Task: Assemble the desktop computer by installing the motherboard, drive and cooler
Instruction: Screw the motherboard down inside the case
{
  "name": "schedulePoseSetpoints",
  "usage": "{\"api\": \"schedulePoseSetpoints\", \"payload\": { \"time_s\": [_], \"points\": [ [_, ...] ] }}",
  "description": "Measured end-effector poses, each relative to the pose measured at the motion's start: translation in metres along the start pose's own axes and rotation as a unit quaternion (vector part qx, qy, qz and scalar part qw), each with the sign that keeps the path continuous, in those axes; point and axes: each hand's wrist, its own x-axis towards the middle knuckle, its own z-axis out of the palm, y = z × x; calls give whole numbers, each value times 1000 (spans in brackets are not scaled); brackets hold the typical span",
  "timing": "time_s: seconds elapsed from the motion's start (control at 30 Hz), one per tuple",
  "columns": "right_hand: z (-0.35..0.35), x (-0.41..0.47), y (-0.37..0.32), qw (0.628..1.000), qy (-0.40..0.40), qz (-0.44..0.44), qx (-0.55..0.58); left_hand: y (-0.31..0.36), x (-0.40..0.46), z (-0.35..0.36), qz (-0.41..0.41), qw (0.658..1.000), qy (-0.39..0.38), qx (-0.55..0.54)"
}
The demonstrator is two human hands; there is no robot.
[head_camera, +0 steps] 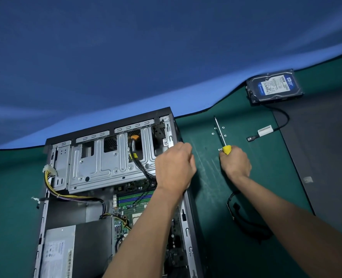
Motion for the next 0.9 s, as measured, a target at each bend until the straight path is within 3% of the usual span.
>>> {"api": "schedulePoseSetpoints", "payload": {
  "time_s": [0.23, 0.43, 0.53, 0.6, 0.73, 0.9],
  "points": [
    [-16, -18, 4, 984, -41, 11, 174, 3, -1, -3, -4, 999, -27, -22],
    [-57, -63, -22, 945, -112, -67, 299, 3, -4, -8, 19, 999, -49, 11],
    [-78, -86, -40, 931, -148, -113, 315, 3, -4, -20, -31, 993, -91, -61],
    [-87, -100, -51, 916, -170, -138, 335, 3, -3, -30, -86, 972, -142, -168],
    [-93, -123, -68, 890, -221, -192, 350, -1, -8, -54, -147, 894, -195, -375],
    [-84, -143, -84, 875, -272, -211, 341, -26, -23, -77, -227, 787, -235, -523]
  ]
}}
